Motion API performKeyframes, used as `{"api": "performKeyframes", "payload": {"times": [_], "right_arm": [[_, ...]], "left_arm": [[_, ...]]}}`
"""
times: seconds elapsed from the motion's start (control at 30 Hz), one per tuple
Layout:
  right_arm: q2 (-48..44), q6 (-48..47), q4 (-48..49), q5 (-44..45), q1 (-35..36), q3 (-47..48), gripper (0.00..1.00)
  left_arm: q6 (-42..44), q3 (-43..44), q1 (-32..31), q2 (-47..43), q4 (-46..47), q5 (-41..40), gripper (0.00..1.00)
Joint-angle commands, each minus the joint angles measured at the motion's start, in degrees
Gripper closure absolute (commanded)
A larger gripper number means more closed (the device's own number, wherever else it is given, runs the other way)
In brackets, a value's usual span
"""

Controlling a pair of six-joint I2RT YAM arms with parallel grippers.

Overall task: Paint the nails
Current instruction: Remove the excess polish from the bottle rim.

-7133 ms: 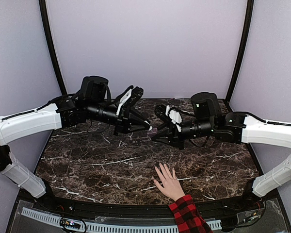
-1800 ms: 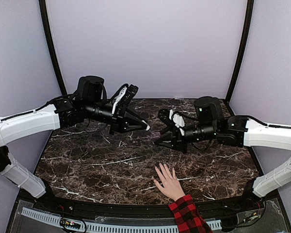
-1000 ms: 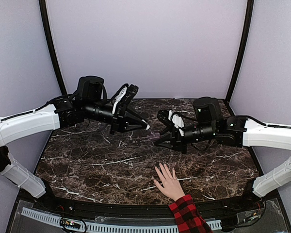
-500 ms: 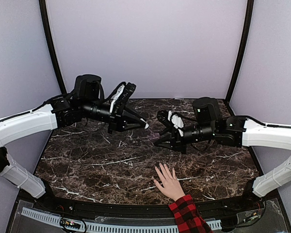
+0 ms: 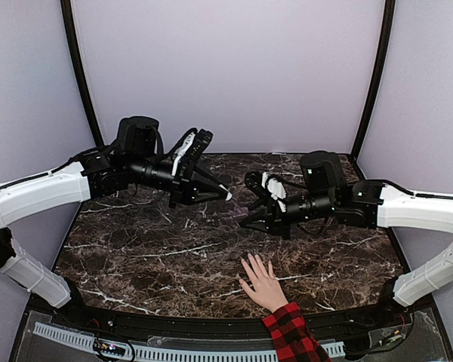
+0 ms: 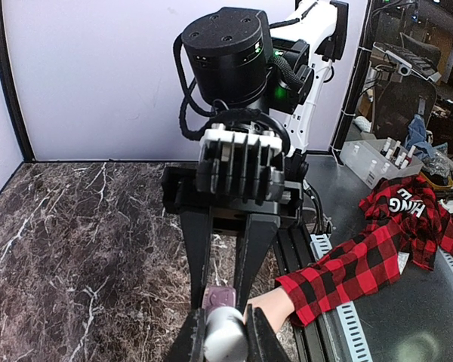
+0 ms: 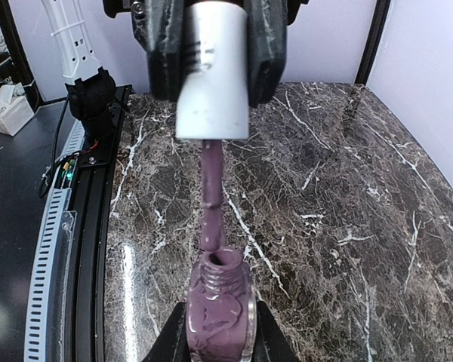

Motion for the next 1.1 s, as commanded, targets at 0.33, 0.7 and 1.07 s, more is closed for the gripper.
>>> {"api": "performKeyframes", "payload": {"times": [0.33, 0.7, 1.07], "right_arm": [[-1.48, -0.58, 2.93, -0.85, -0.01, 0.79, 1.0], [-1.15, -0.53, 2.93, -0.84, -0.01, 0.77, 1.0], [0.16, -0.89, 1.7, -0.16, 0.44, 1.68, 1.0]], "left_arm": [[1.51, 1.56, -0.23, 0.56, -2.1, 0.06, 1.0], [1.81, 2.0, -0.21, 0.97, -2.83, -0.28, 1.0], [1.48, 2.18, -0.58, 1.08, -2.13, 0.27, 1.0]]}}
